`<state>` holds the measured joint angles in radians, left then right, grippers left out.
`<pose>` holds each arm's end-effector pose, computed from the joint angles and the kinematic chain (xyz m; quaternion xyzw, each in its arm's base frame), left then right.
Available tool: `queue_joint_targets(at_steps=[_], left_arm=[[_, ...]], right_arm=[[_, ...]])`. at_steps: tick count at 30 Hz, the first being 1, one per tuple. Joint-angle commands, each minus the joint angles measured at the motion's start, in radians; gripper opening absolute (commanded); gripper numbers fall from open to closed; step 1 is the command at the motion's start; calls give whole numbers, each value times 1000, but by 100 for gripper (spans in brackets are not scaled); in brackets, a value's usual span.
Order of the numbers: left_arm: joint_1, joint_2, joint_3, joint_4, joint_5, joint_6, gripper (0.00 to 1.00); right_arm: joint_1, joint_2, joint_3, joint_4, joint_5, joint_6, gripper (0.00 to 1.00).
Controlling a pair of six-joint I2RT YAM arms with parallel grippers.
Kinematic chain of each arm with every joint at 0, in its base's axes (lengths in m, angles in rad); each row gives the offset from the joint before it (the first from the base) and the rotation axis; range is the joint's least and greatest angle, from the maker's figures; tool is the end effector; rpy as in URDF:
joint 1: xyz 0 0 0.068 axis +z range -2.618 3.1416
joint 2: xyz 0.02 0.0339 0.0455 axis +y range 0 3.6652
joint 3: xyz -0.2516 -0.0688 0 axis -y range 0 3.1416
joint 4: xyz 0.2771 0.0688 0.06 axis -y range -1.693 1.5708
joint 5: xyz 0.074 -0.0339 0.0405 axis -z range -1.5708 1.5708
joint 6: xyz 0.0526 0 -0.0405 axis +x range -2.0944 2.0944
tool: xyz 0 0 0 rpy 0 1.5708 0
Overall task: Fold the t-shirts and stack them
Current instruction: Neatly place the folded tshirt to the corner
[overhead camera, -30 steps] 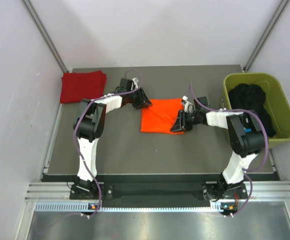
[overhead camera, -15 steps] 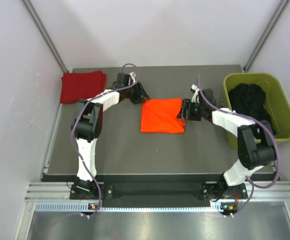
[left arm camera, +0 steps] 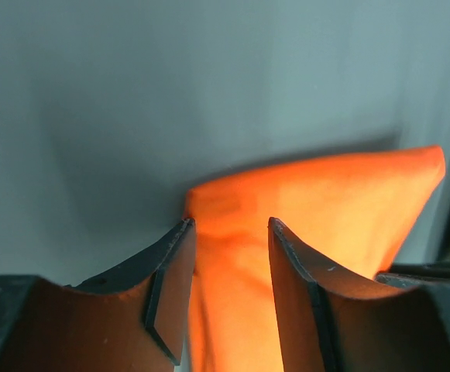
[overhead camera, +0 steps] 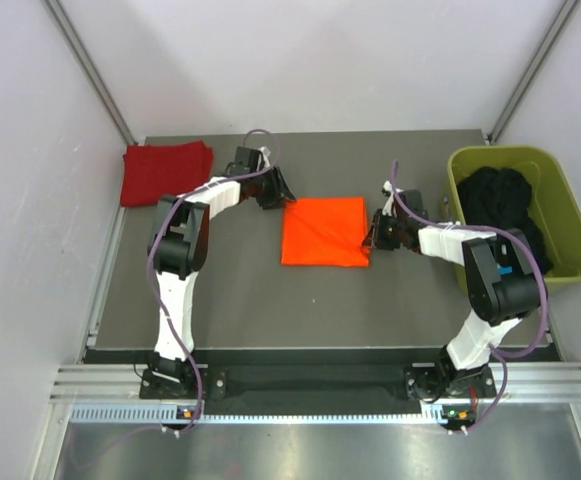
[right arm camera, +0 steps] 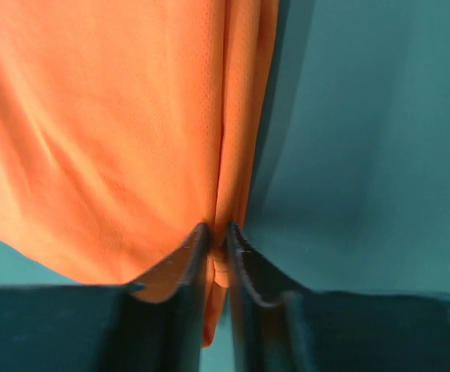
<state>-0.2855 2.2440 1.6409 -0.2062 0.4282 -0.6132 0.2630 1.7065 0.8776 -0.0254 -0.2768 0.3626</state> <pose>0.4959 -0.1683 0.1143 -0.0701 0.9079 -0.3354 0.2414 0.3510 0.1094 0.1051 -0.0021 0.9288 0.2298 0.2907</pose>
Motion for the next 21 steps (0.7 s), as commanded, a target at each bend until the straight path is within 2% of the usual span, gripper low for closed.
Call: queue_joint_targets(at_steps=[1, 4, 8, 11, 12, 14, 17, 21], left_arm=[[23, 2, -10, -7, -54, 26, 47], [31, 3, -23, 2, -40, 21, 47], [34, -20, -23, -10, -26, 29, 48], [39, -81, -32, -61, -20, 55, 49], [39, -125, -44, -80, -38, 65, 52], [39, -164, -88, -70, -29, 92, 55], [39, -193, -160, -111, 24, 118, 56], [32, -236, -288, -61, 107, 118, 56]], right_arm=[[-11, 2, -37, 110, -21, 44, 12], [-13, 18, -55, 131, -28, 62, 7], [-18, 21, -66, 156, -47, 84, 6], [-19, 19, -58, 159, -58, 87, 11], [-22, 24, -57, 159, -59, 87, 16], [-24, 34, -51, 159, -74, 93, 19], [-28, 50, -55, 173, -94, 96, 20], [-28, 47, -68, 183, -108, 96, 20]])
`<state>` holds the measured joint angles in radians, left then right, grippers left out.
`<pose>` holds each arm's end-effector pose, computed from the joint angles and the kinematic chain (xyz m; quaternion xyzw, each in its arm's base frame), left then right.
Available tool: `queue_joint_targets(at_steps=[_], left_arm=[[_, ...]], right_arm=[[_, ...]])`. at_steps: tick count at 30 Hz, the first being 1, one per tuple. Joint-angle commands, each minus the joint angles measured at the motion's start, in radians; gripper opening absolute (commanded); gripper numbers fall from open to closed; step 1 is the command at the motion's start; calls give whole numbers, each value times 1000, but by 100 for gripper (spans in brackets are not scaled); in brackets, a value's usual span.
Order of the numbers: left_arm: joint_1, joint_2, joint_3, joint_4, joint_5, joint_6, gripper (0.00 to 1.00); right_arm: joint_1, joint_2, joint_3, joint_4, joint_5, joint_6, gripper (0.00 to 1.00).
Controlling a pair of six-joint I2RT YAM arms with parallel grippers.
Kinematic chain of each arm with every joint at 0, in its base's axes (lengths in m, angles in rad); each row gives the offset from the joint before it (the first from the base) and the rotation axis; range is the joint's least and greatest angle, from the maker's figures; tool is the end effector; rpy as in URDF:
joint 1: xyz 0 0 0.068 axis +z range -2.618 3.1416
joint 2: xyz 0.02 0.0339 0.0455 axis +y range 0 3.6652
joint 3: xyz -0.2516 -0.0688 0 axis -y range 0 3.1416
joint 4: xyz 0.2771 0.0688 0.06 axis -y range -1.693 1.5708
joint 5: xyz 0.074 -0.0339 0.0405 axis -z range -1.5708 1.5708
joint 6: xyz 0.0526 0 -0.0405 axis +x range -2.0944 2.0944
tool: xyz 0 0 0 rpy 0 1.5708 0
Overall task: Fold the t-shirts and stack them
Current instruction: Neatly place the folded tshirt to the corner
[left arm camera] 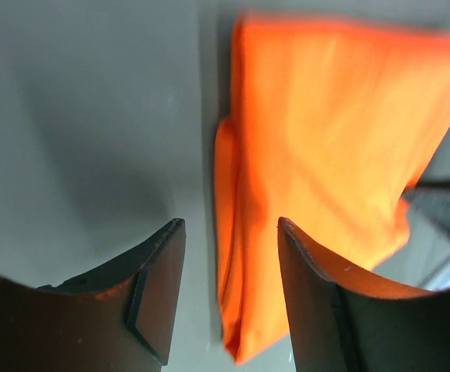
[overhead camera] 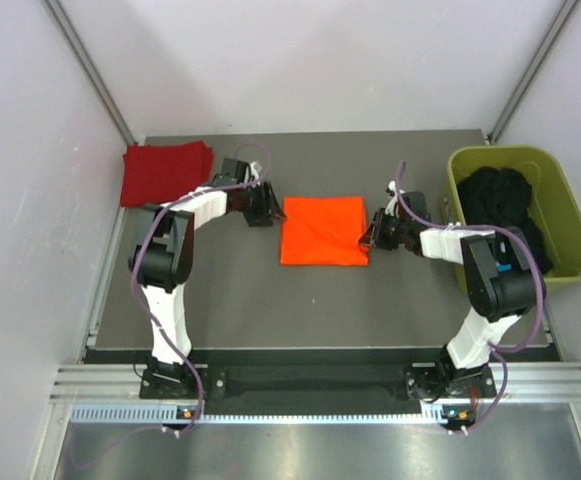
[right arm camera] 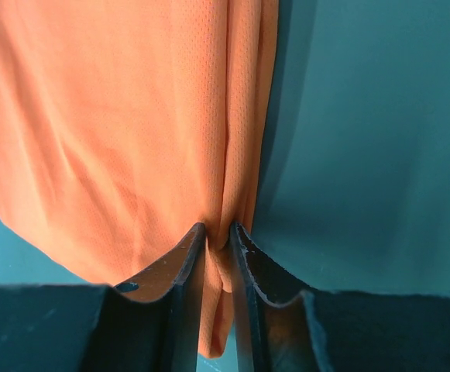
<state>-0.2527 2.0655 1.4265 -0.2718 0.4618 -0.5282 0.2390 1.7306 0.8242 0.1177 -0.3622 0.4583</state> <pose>0.4511 -0.1407 0.1222 -0.0530 0.9224 -0.3203 0.2093 0.3502 0.1045 0.0933 0.0313 0.9114 0.2846 0.2955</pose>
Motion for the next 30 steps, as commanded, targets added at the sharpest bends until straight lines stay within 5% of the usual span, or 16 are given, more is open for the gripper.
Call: queue_joint_targets(at_steps=[1, 9, 30], left_arm=[[-2, -59, -93, 16, 92, 31, 56], [-2, -42, -170, 74, 113, 8, 57], [10, 139, -34, -13, -3, 26, 56]], right_arm=[[-4, 23, -16, 40, -24, -4, 20], [-7, 14, -13, 40, -49, -12, 22], [-10, -12, -23, 42, -64, -10, 24]])
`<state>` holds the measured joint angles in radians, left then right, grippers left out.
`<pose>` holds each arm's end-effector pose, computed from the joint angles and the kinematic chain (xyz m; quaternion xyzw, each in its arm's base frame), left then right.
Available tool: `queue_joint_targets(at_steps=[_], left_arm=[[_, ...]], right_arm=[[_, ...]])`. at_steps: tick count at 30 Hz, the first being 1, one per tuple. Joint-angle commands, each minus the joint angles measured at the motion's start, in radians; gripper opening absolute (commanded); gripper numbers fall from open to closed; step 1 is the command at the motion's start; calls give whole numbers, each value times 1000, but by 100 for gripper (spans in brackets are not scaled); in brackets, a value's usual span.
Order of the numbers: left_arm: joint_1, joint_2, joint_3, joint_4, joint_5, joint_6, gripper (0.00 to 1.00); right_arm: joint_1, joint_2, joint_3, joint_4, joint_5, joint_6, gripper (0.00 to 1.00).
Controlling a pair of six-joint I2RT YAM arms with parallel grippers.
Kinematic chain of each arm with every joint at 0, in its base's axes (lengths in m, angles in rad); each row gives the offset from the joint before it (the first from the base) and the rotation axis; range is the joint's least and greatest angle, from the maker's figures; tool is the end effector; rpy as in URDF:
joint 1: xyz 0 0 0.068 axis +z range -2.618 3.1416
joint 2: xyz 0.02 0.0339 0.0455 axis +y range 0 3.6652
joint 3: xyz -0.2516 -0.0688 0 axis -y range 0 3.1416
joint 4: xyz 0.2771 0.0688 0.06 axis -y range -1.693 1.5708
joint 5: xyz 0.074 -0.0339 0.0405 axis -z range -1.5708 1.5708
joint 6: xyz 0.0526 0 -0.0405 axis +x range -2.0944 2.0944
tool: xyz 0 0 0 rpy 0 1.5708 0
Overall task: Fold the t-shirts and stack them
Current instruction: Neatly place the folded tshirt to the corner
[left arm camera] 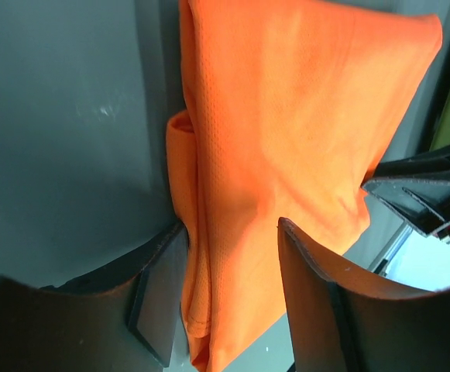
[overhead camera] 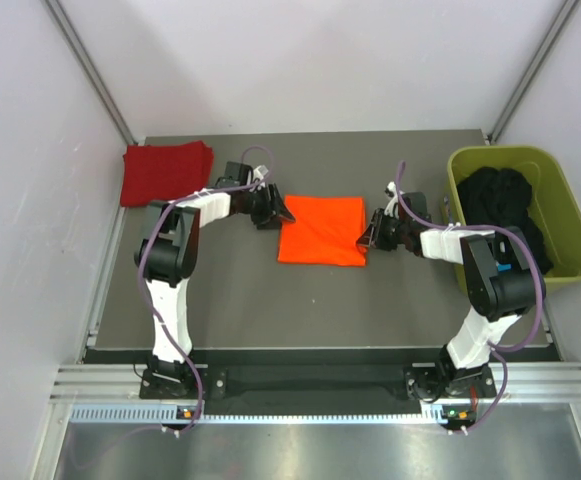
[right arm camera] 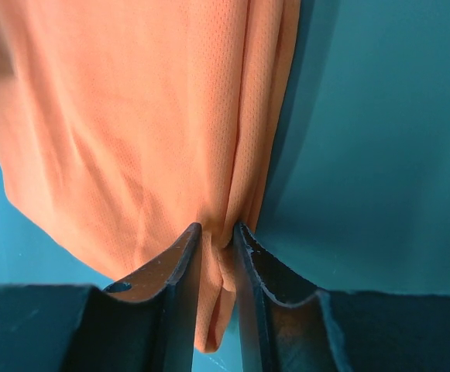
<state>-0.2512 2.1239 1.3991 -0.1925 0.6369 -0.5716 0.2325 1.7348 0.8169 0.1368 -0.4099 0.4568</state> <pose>0.4476 -0.1472 0.0965 -0.0443 0.9040 -0.3937 0.1608 0.3493 0.1042 0.0920 0.0233 0.9068 0.3041 0.2910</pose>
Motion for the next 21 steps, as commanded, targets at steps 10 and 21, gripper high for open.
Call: queue_joint_targets(at_steps=[10, 21], left_arm=[[6, 97, 32, -85, -152, 44, 14], [-14, -56, 89, -183, -238, 41, 0]], right_arm=[[-5, -44, -7, 12, -23, -6, 29], [-5, -181, 13, -71, -38, -15, 60]])
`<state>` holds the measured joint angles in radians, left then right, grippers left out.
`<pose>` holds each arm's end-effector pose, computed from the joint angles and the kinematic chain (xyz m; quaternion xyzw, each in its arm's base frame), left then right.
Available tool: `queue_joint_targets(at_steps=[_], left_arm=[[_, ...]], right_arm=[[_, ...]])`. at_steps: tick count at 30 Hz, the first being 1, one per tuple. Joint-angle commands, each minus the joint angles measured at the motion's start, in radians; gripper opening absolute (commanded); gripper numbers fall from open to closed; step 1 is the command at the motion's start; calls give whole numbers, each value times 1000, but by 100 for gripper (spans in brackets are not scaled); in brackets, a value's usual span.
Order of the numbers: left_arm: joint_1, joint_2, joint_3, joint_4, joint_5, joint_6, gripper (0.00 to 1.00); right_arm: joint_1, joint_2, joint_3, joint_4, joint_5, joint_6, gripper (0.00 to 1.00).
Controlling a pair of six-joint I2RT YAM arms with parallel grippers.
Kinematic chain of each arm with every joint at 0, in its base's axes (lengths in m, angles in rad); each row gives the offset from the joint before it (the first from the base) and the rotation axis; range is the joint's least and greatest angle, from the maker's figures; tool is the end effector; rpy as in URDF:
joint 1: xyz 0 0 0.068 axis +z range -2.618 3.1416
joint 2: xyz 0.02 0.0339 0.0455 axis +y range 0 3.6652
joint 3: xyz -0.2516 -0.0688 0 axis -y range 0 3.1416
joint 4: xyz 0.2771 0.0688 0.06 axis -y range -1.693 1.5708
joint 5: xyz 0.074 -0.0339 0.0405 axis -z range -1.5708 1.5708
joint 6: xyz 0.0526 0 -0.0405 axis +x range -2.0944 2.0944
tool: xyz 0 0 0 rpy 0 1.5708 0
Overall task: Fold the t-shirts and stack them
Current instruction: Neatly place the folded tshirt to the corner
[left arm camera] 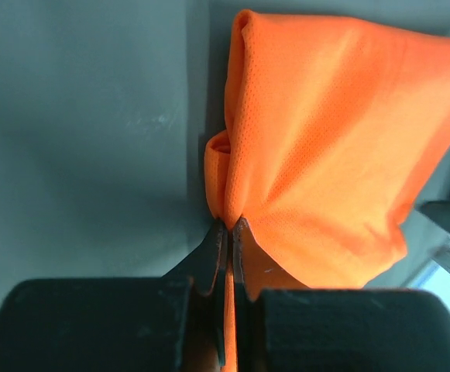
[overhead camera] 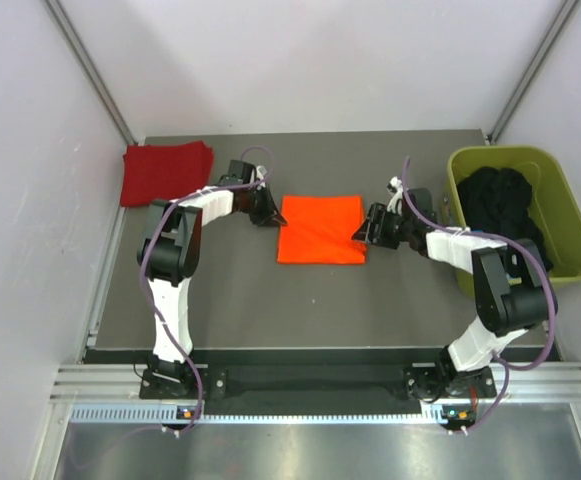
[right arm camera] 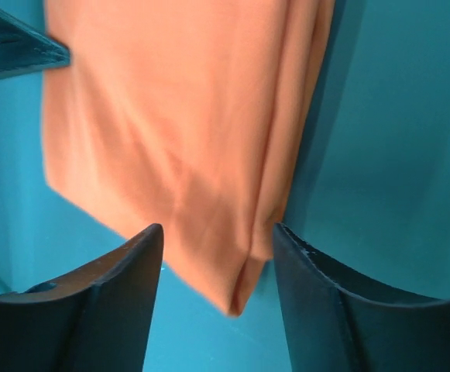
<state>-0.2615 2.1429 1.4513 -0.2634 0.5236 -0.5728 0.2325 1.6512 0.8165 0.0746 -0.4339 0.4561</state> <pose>0.4540 -0.1487 0.0969 -0.0652 0.9215 -0.3441 0.1677 0.3442 0.1042 0.1153 0.0158 0.9013 0.3162 0.2957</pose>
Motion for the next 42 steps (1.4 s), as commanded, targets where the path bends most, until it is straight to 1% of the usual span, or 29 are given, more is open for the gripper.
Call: queue_joint_targets(at_steps=[1, 2, 4, 5, 12, 14, 16, 17, 18, 23, 28, 29, 32, 34, 37, 39, 42], left_arm=[[-10, -90, 62, -134, -146, 51, 0], [-15, -95, 81, -192, -195, 59, 0], [-27, -100, 139, -247, -247, 89, 0], [-28, -104, 158, -276, -296, 99, 0], [-27, -87, 332, -466, -477, 218, 0], [-27, -75, 368, -499, -508, 255, 0], [-27, -61, 420, -532, -583, 287, 0], [-27, -58, 437, -539, -606, 328, 0], [-25, -55, 466, -546, -672, 344, 0], [-12, -52, 521, -557, -821, 473, 0], [63, -20, 599, -554, -847, 513, 0], [76, -12, 633, -554, -856, 521, 0], [119, 18, 691, -550, -869, 556, 0], [162, 22, 704, -516, -870, 594, 0], [191, 17, 701, -478, -882, 666, 0], [220, 21, 704, -438, -896, 697, 0], [254, 37, 736, -419, -886, 731, 0]], right_arm=[[-5, -111, 15, -15, -14, -19, 62], [-5, -122, 16, -21, -14, -22, 64], [-5, -162, 19, -41, -11, -27, 64], [-5, -175, 19, -48, -8, -27, 64], [-4, -290, 30, -73, 0, -42, 64], [-7, -315, 32, -102, 6, -43, 64], [-5, -327, 32, -102, 4, -46, 64], [-5, -337, 30, -102, 1, -45, 64], [-7, -341, 30, -102, -8, -45, 64], [-7, -372, 18, -91, -9, -54, 65], [-9, -366, 18, -82, -34, -56, 65], [-9, -361, 16, -55, -40, -54, 65], [-9, -357, 18, -50, -52, -56, 65], [-7, -358, 15, -49, -51, -60, 65], [-7, -355, 15, -48, -52, -60, 65], [-7, -353, 12, -39, -52, -57, 65], [-5, -353, 4, -26, -54, -51, 65]])
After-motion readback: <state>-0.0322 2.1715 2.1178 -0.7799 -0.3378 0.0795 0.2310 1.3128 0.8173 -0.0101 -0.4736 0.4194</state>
